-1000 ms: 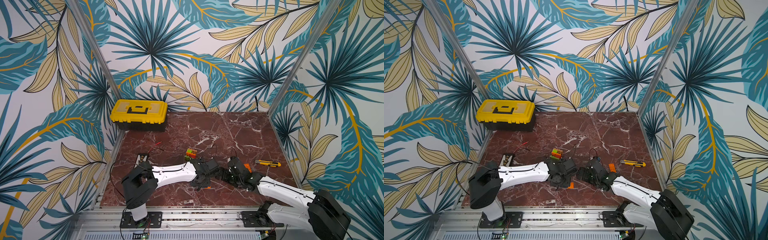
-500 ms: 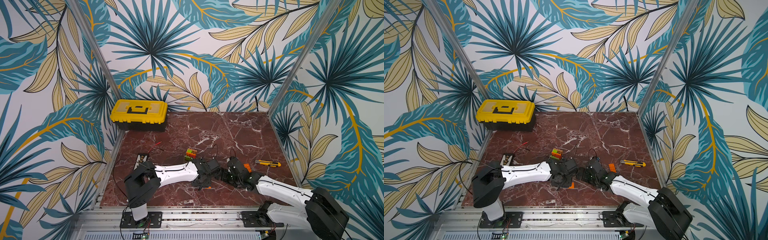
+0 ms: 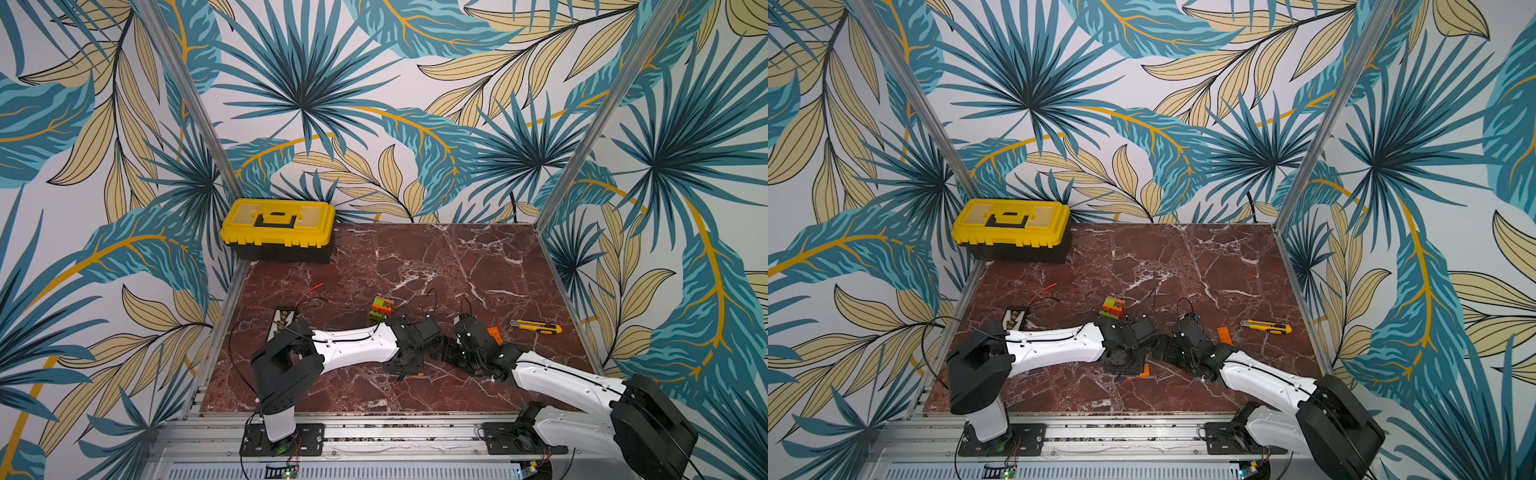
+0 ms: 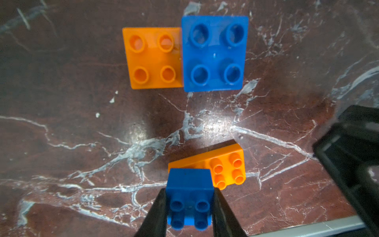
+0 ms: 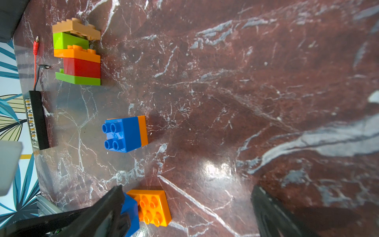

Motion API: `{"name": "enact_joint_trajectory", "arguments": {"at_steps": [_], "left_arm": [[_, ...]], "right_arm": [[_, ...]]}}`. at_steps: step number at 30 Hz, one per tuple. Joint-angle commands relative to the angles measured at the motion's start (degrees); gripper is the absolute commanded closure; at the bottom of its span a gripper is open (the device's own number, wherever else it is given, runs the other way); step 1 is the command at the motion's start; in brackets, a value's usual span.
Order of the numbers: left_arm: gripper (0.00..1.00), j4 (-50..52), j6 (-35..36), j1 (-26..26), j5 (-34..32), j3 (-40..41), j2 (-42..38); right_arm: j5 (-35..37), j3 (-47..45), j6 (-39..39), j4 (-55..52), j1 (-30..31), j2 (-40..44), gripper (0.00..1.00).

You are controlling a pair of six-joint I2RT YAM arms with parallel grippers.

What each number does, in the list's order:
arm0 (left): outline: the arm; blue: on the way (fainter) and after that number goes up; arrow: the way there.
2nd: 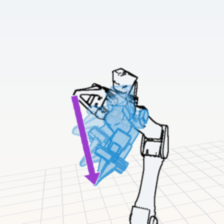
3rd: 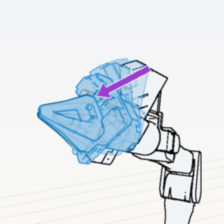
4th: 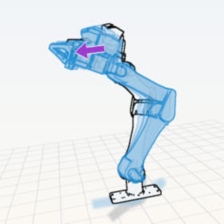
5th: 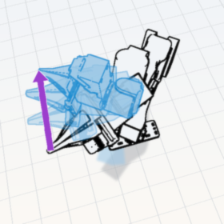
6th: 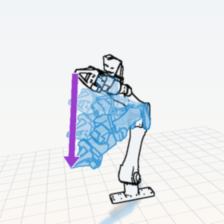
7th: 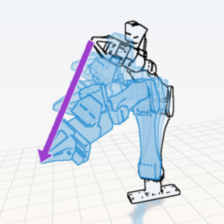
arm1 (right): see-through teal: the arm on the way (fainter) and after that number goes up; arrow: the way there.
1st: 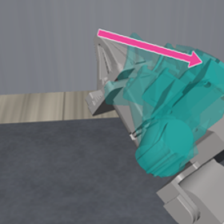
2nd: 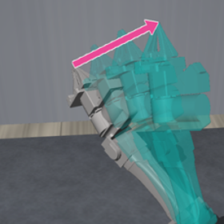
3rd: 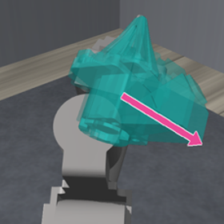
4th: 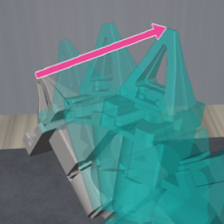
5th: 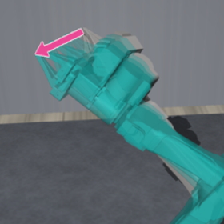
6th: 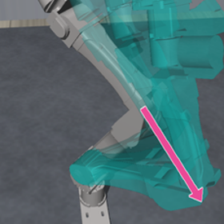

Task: Assemble the number 5 with lego
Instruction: Assemble the lego brick with the lego brick.

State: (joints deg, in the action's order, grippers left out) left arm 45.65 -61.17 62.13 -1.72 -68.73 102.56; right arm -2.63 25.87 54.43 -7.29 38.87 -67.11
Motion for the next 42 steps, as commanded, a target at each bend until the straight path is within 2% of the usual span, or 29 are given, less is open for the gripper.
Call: {"name": "enact_joint_trajectory", "arguments": {"at_steps": [1,4,10,20,31,42], "left_arm": [[0.75,0.41,-0.72,0.26,-1.13,-1.76,-0.88],[0.75,0.32,-1.10,0.49,-3.72,-1.57,-2.45],[0.75,-0.71,-2.53,0.87,-4.81,-0.51,-4.32],[0.75,1.29,-5.96,1.18,-4.22,-1.03,-2.03],[0.75,1.64,-5.85,1.64,-3.21,-2.56,0.50],[0.74,1.20,-5.39,1.59,-3.22,-2.99,1.07]], "right_arm": [[0.09,-1.25,0.05,0.32,-0.27,-0.40,0.01],[-1.47,-1.52,-0.93,1.57,-0.23,-0.31,0.02],[-4.21,-1.64,-1.67,2.50,-0.29,-1.61,0.04],[-2.72,-2.13,-0.85,0.46,-0.28,-2.06,0.04],[0.84,-2.82,-0.39,-2.98,-0.31,0.88,0.02],[0.90,-3.05,-0.21,-2.69,-0.60,0.85,0.02]]}}
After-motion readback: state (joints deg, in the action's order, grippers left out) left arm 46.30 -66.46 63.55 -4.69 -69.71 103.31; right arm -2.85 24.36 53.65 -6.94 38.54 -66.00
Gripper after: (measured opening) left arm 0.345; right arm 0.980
